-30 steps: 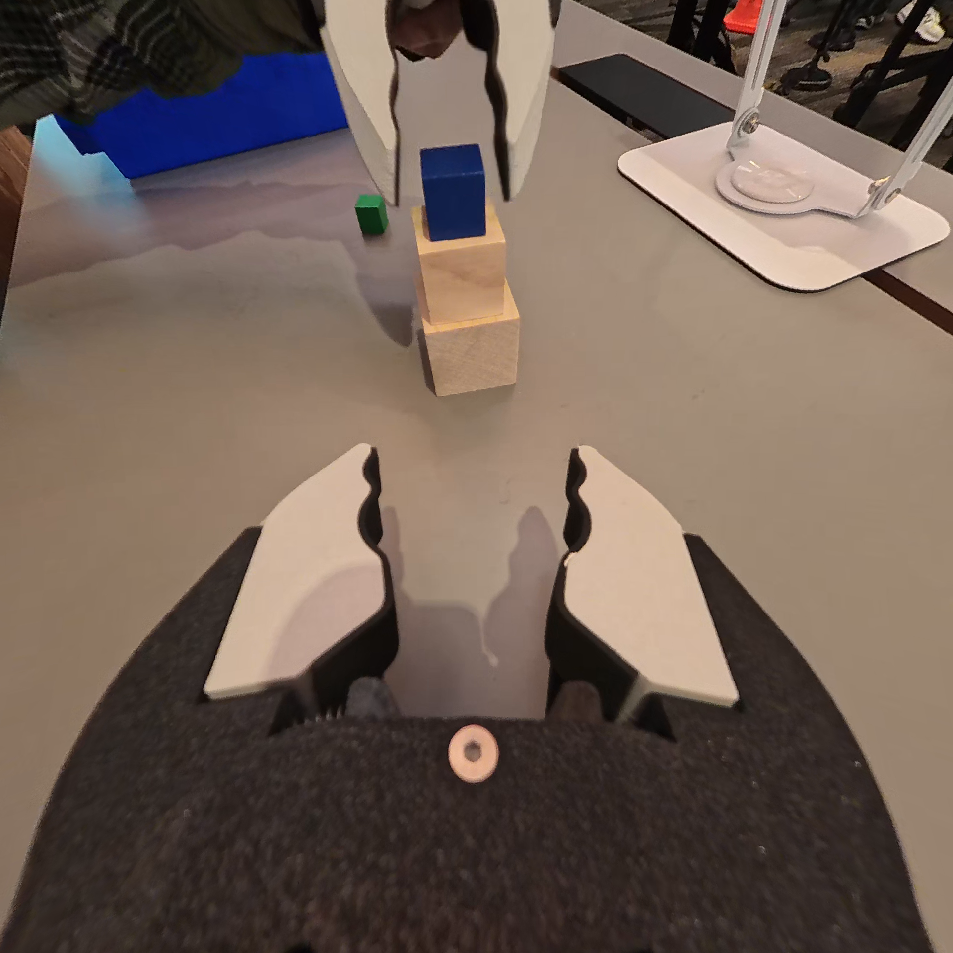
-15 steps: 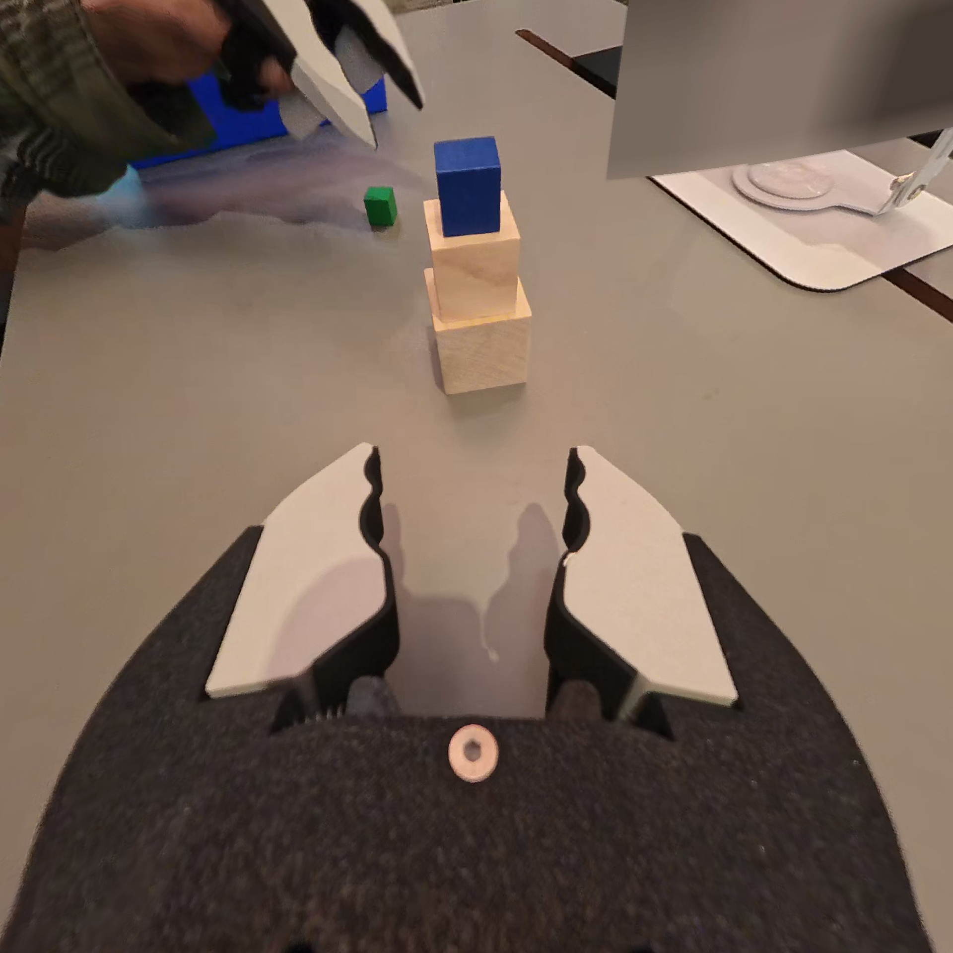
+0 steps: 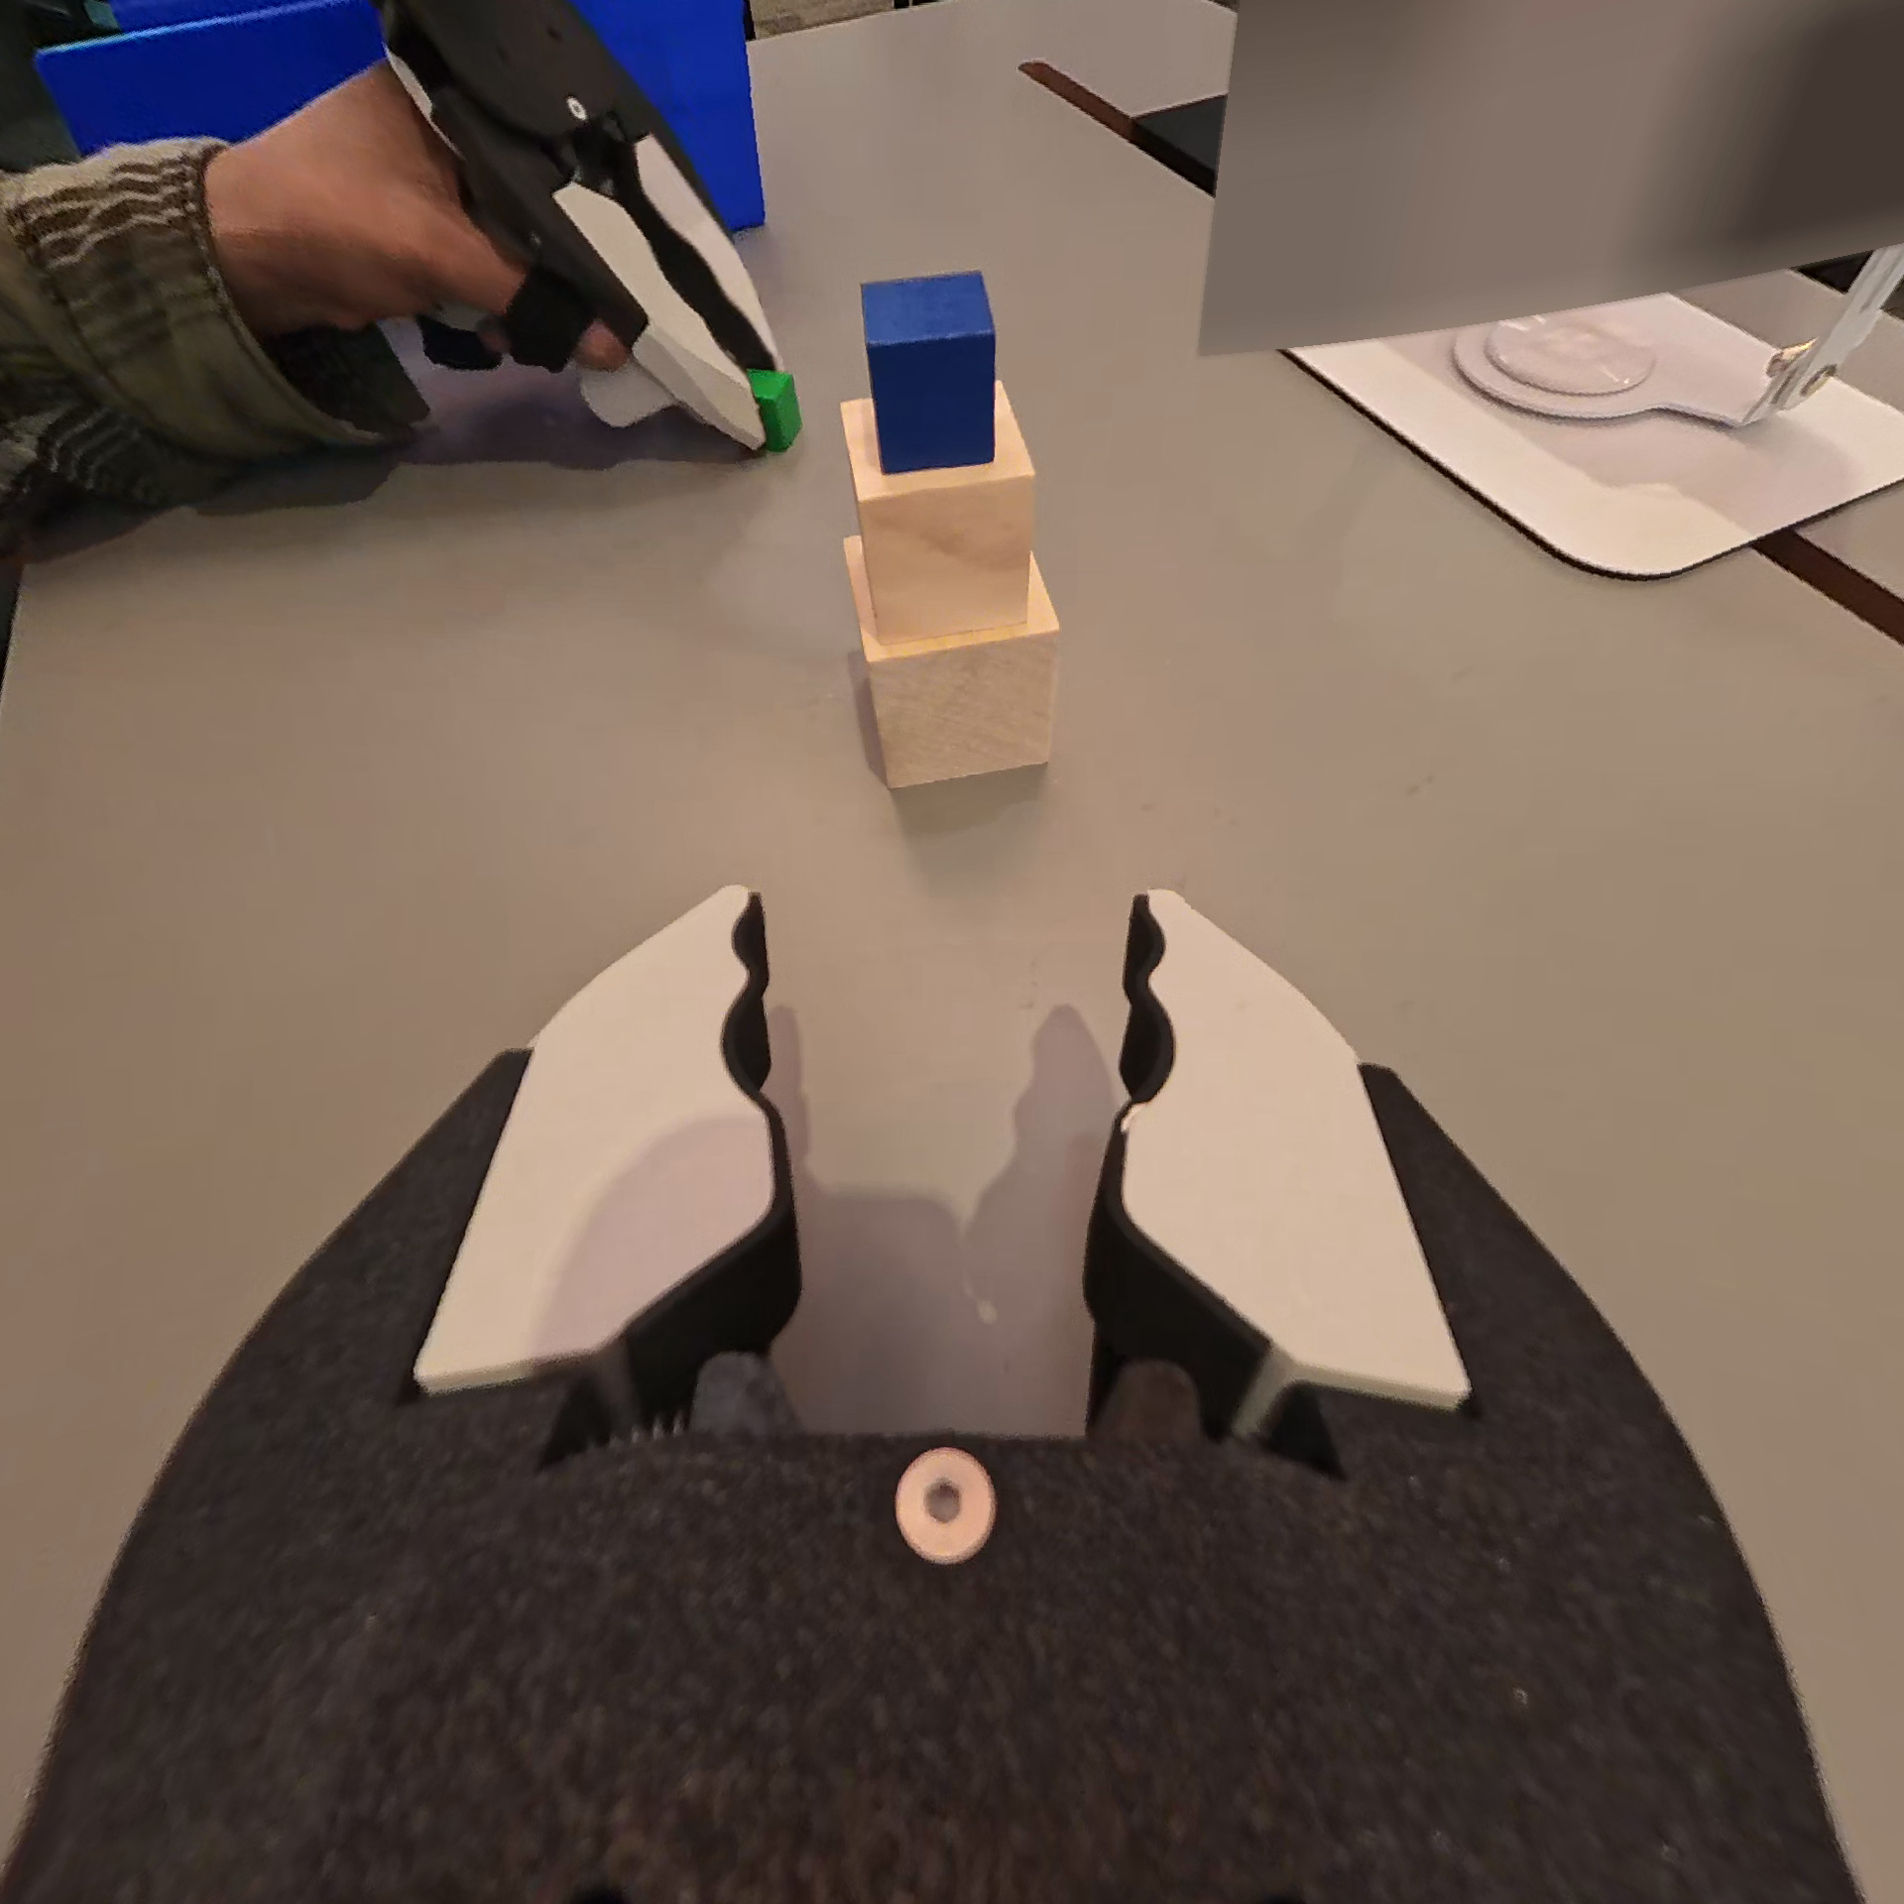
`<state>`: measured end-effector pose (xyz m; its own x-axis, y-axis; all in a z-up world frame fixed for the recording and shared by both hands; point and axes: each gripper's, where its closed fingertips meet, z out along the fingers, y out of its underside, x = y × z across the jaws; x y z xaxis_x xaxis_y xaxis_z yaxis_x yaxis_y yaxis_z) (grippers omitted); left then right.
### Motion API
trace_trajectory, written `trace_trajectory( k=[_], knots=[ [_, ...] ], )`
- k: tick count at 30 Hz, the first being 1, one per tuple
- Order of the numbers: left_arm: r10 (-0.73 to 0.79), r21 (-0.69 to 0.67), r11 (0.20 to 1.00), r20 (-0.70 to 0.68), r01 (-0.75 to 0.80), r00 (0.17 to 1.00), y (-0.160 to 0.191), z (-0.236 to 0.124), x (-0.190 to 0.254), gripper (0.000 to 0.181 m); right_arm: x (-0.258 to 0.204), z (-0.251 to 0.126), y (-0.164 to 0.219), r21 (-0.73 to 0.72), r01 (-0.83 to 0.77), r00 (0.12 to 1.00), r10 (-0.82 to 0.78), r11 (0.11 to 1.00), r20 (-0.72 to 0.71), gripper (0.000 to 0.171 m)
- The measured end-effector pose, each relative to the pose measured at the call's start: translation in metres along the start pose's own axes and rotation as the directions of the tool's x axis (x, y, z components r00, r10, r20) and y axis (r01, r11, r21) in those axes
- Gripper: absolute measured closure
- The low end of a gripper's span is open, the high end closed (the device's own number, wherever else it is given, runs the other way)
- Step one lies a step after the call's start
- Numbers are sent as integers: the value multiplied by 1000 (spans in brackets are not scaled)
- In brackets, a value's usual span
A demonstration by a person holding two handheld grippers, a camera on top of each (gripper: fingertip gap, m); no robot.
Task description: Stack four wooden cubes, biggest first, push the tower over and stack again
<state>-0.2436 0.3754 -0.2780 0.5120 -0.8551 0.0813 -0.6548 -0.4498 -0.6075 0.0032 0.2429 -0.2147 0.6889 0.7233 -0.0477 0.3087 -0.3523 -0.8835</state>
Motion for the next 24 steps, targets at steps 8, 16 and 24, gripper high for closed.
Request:
trace_trajectory(
  k=[8, 16, 24],
  knots=[
    [387, 203, 916, -229, -345, 893, -105, -50, 61, 160, -2, 0, 0, 1, 7, 1000, -7, 1000, 15, 109],
    [705, 196, 661, -492, -724, 511, -153, -49, 145, 159, -2, 0, 2, -5, 8, 1000, -8, 1000, 20, 110],
    [731, 223, 605, -535, -764, 423, -156, -26, 155, 159, -4, 0, 2, -4, 11, 1000, -11, 1000, 29, 112]
  ],
)
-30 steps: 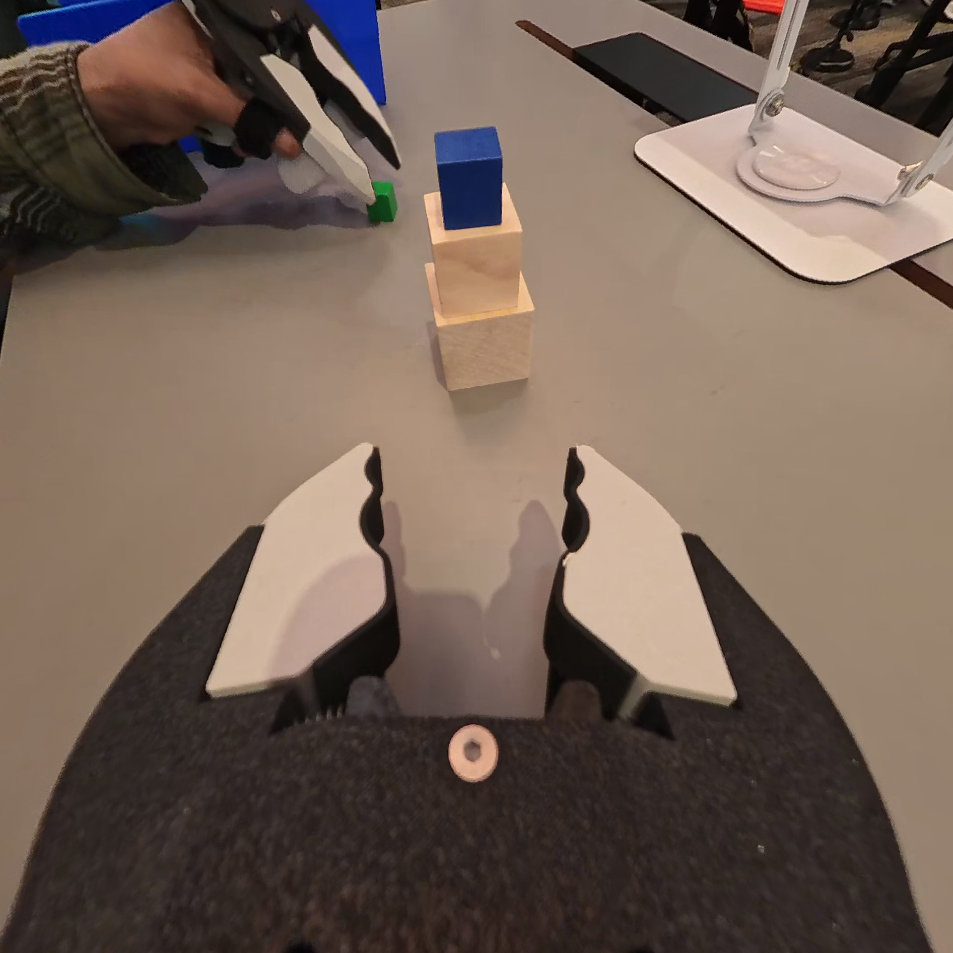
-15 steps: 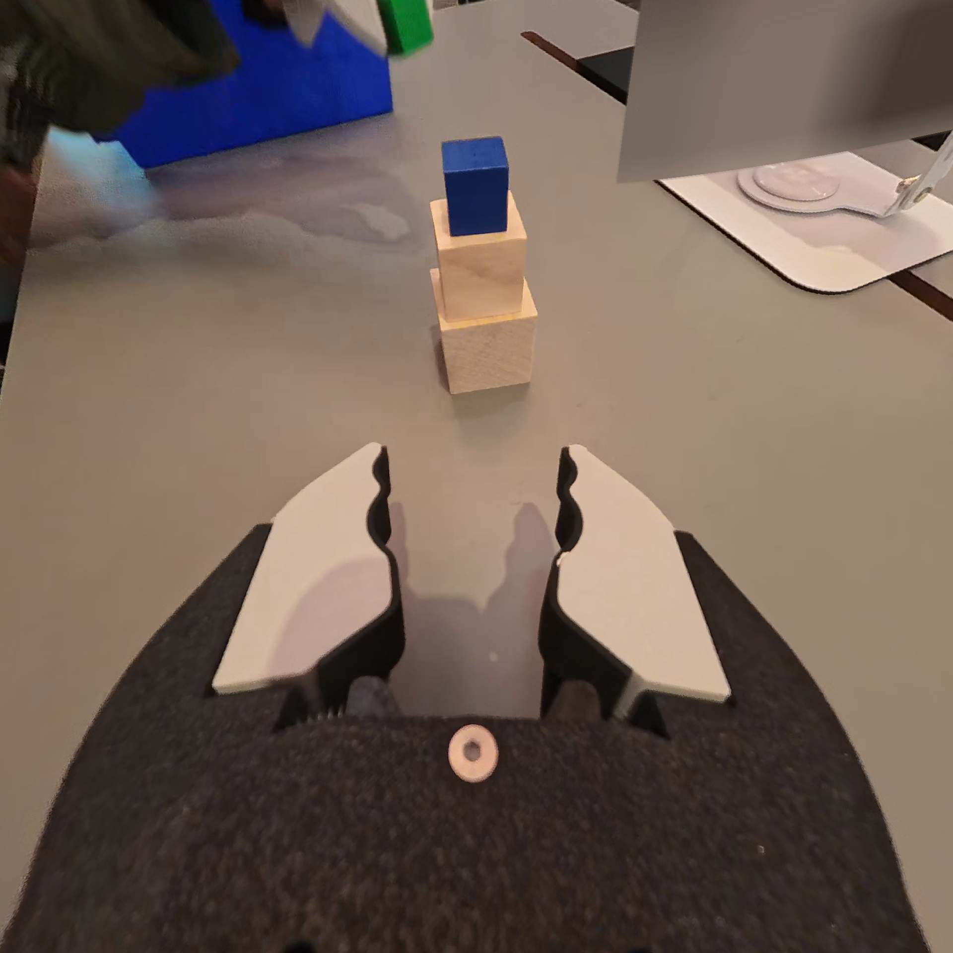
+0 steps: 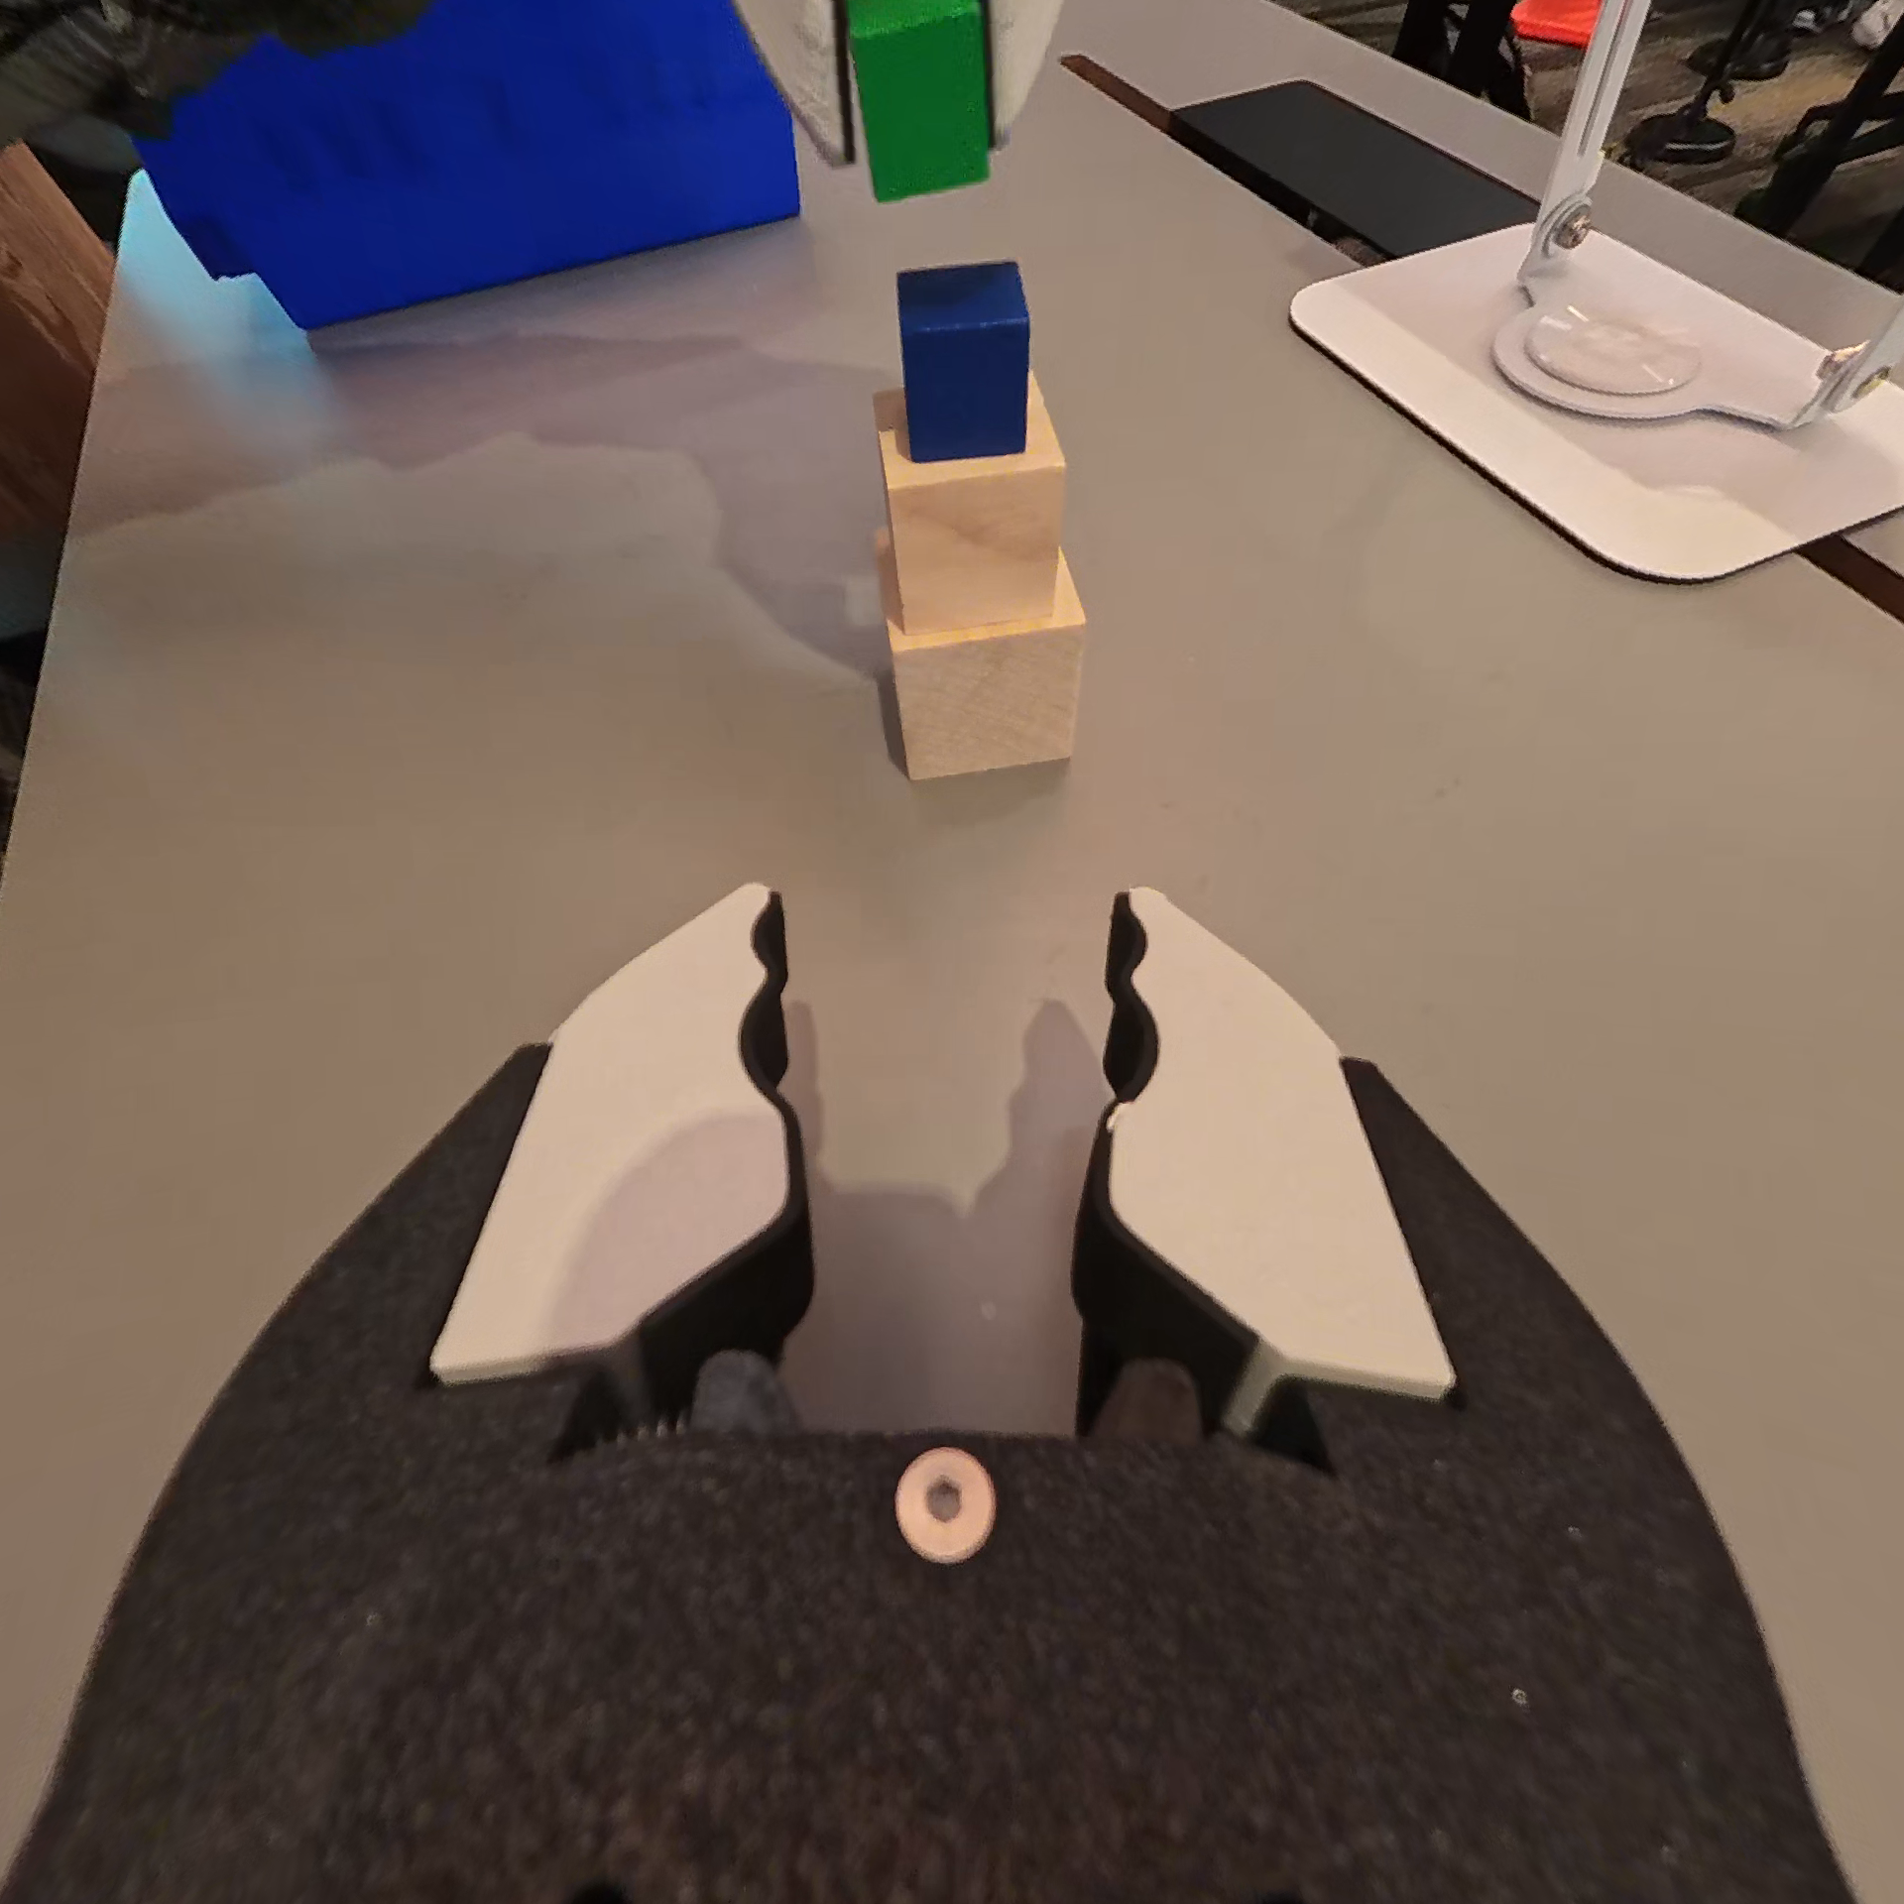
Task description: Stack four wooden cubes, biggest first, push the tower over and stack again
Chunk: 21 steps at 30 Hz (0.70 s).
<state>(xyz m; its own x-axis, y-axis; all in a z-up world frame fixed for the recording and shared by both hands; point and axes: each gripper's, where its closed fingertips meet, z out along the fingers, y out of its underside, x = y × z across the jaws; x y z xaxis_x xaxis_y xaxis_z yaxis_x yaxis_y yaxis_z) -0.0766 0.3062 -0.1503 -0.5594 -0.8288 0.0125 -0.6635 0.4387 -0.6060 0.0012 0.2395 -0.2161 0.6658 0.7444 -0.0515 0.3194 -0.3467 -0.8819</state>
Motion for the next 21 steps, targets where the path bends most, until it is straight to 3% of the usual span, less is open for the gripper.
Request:
trace_trajectory(
  k=[21],
  knots=[
    [-26, 1, 1000, -52, 26, 998, 9, 15, -3, 159, -1, 1, 2, -2, -12, 1000, 12, 1000, 15, 112]
  ],
)
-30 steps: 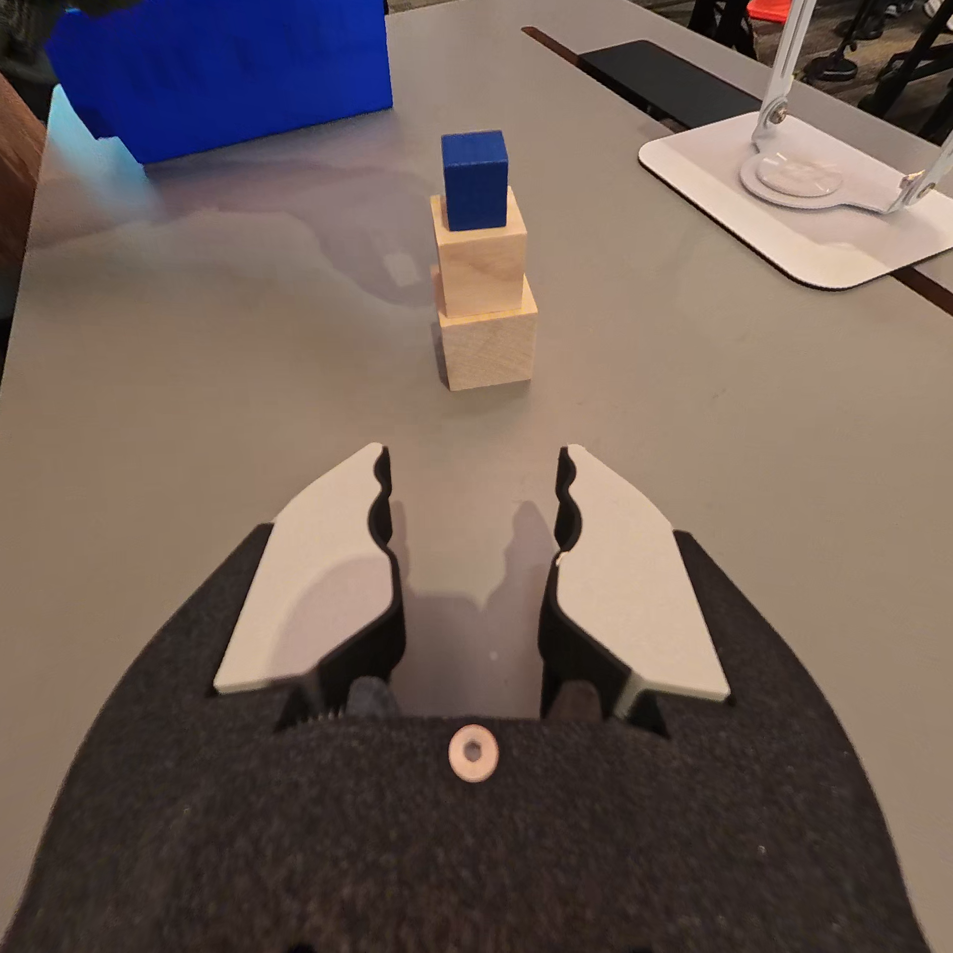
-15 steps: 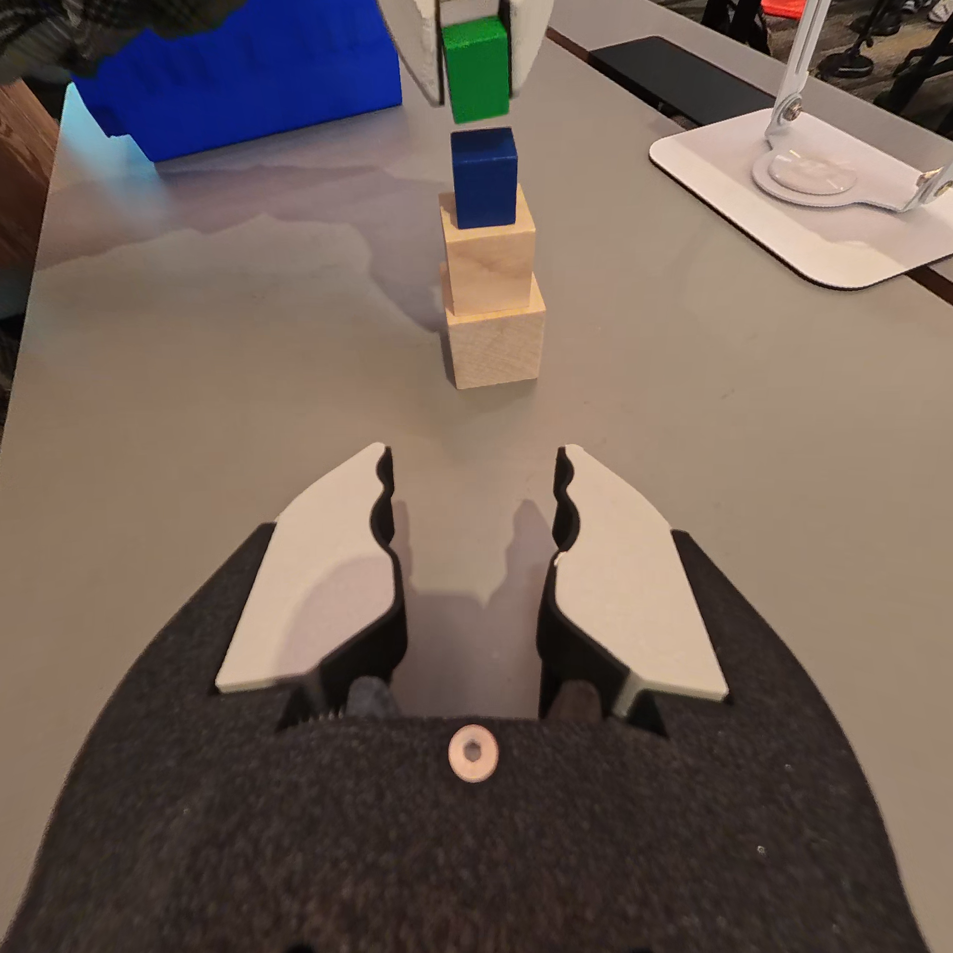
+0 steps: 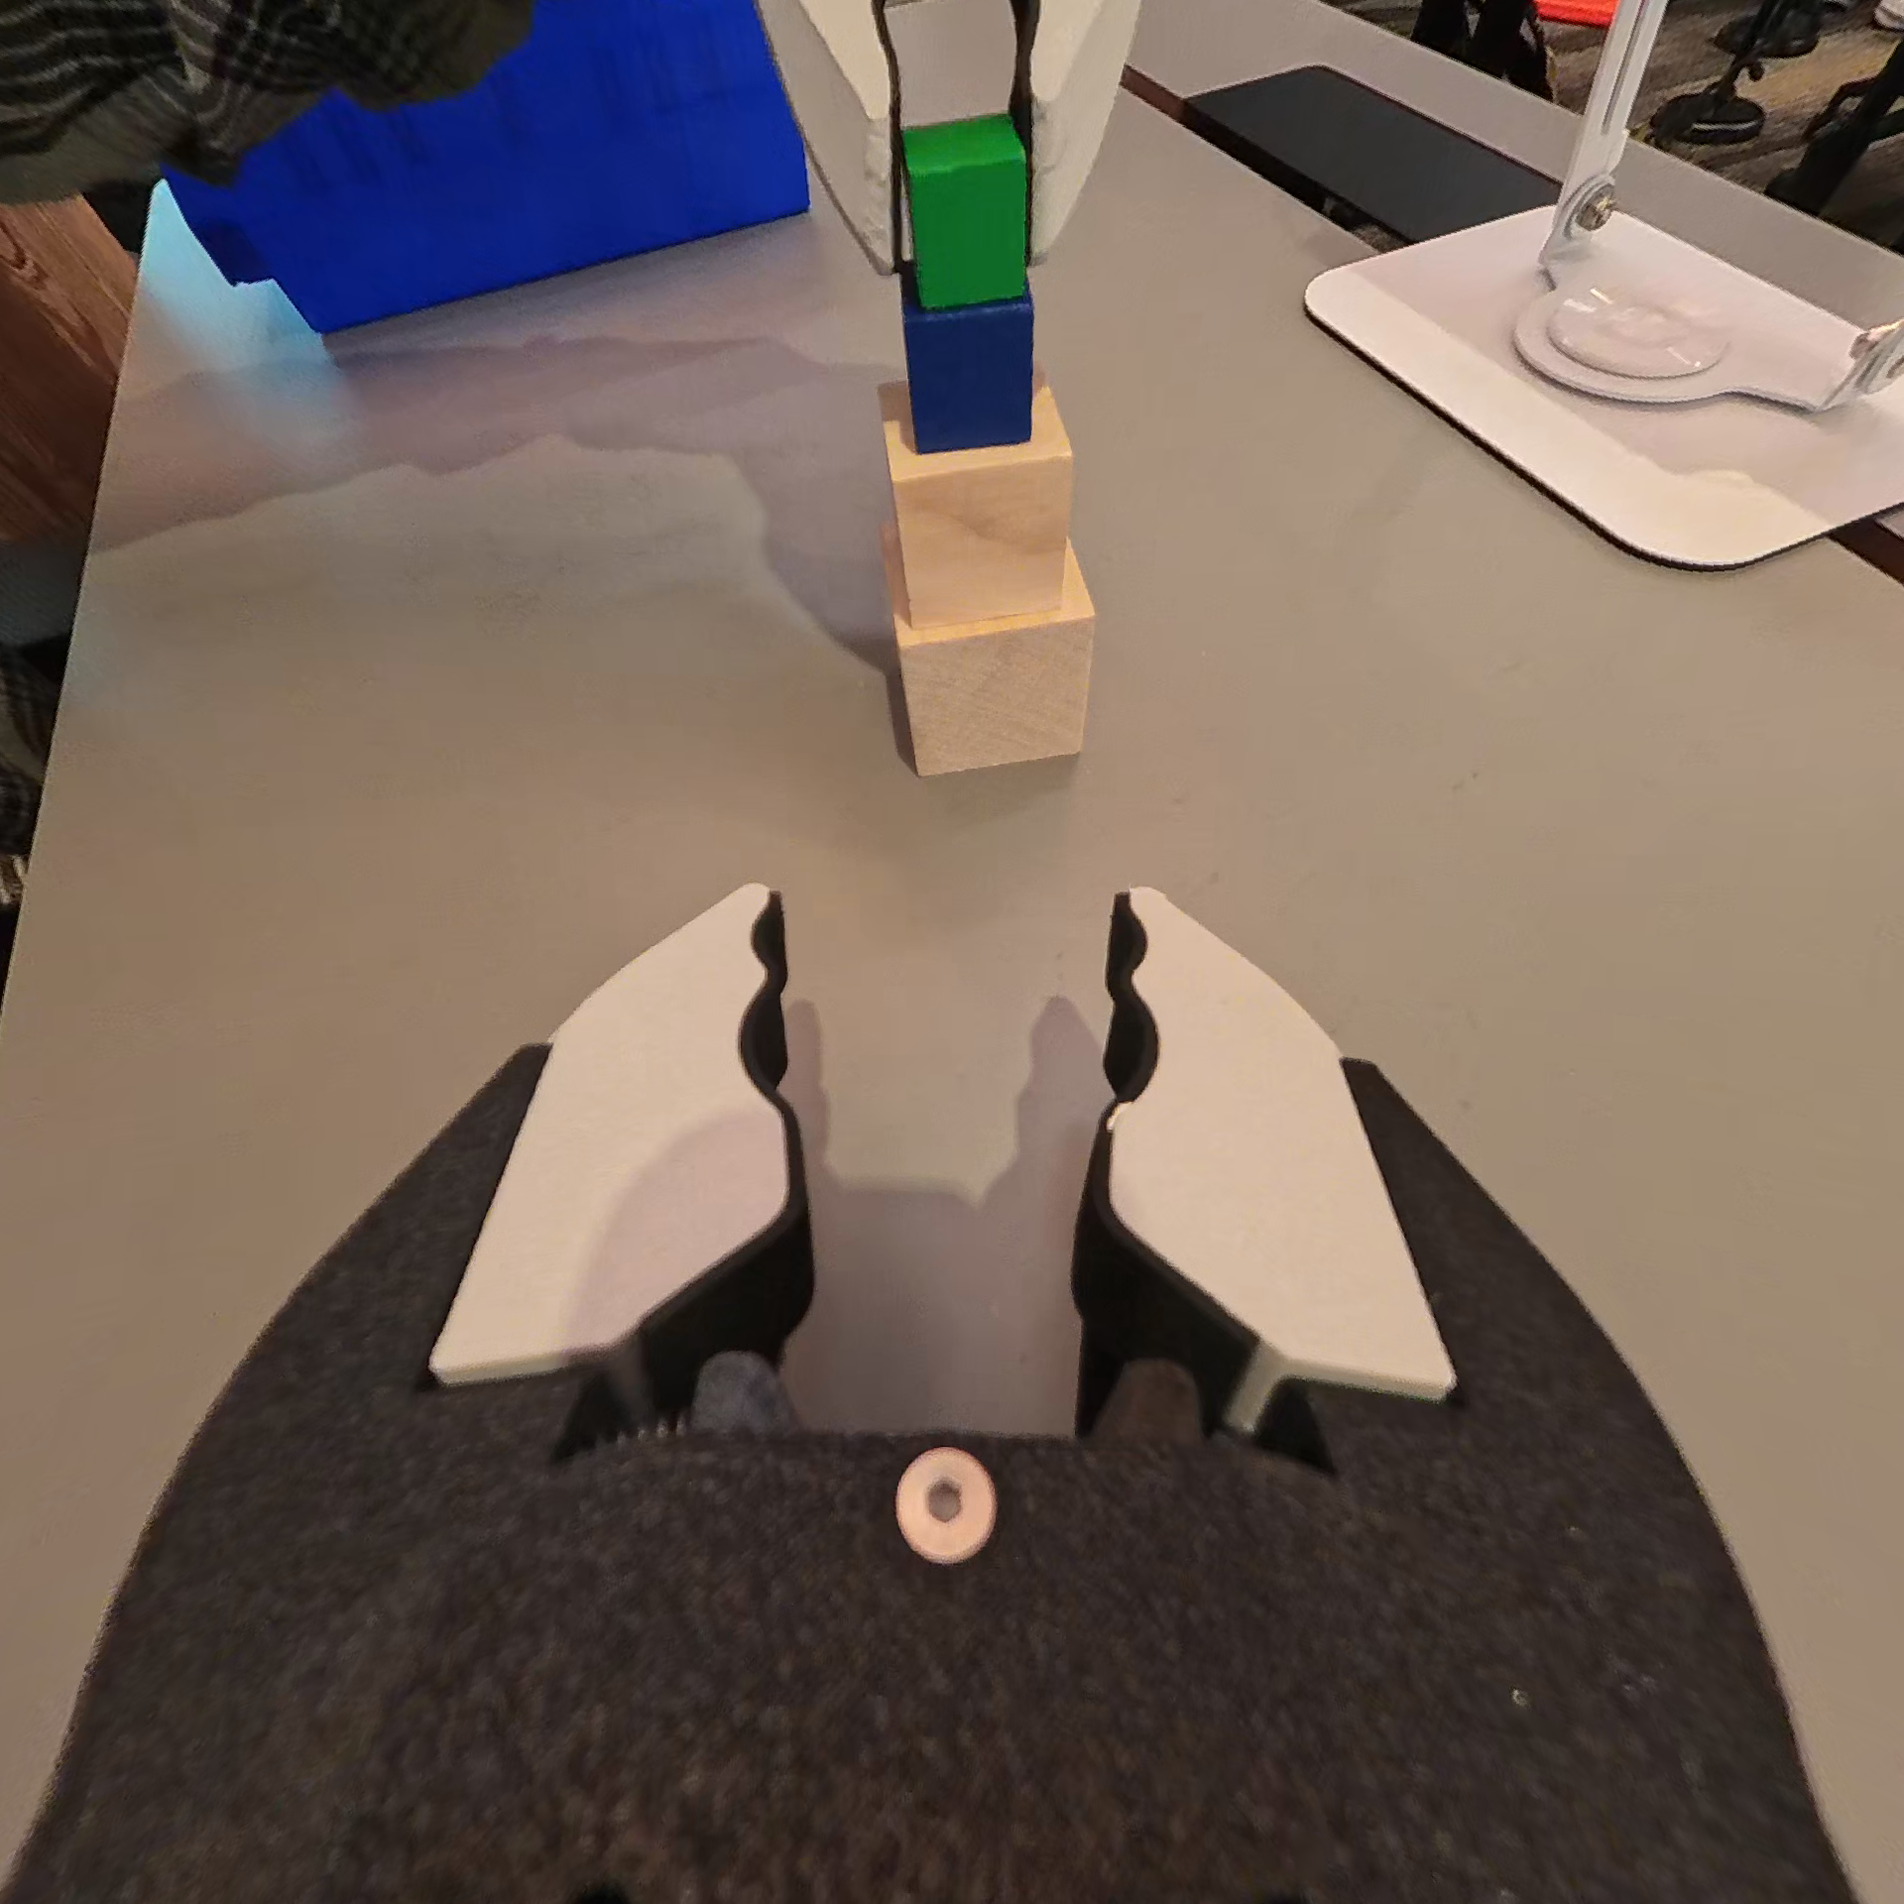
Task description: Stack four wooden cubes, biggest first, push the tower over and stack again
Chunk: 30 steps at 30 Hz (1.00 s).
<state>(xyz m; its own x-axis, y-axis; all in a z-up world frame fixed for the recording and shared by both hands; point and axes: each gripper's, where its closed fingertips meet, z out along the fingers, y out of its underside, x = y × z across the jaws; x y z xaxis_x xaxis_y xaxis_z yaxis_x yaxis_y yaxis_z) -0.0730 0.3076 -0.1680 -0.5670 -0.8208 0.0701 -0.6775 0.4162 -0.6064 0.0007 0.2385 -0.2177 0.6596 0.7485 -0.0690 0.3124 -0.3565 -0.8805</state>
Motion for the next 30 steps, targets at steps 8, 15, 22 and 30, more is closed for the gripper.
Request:
trace_trajectory(
  k=[8, 15, 22, 30],
  knots=[
    [-2, -2, 1000, -8, 2, 1000, -1, 2, 1, 157, 1, 0, 0, 0, -2, 1000, 2, 1000, -6, 110],
    [-13, 5, 1000, -15, 13, 1000, -3, 1, 2, 139, 1, 1, 1, 0, -4, 1000, 4, 1000, -7, 108],
    [-101, 215, 974, 122, 73, 987, -19, -46, 12, 110, 4, 1, 5, -21, -19, 1000, 19, 1000, -19, 106],
    [-590, 646, 737, 471, 200, 656, 39, -120, 63, 88, 14, 6, 13, -143, -105, 988, 86, 984, -129, 107]
  ],
)
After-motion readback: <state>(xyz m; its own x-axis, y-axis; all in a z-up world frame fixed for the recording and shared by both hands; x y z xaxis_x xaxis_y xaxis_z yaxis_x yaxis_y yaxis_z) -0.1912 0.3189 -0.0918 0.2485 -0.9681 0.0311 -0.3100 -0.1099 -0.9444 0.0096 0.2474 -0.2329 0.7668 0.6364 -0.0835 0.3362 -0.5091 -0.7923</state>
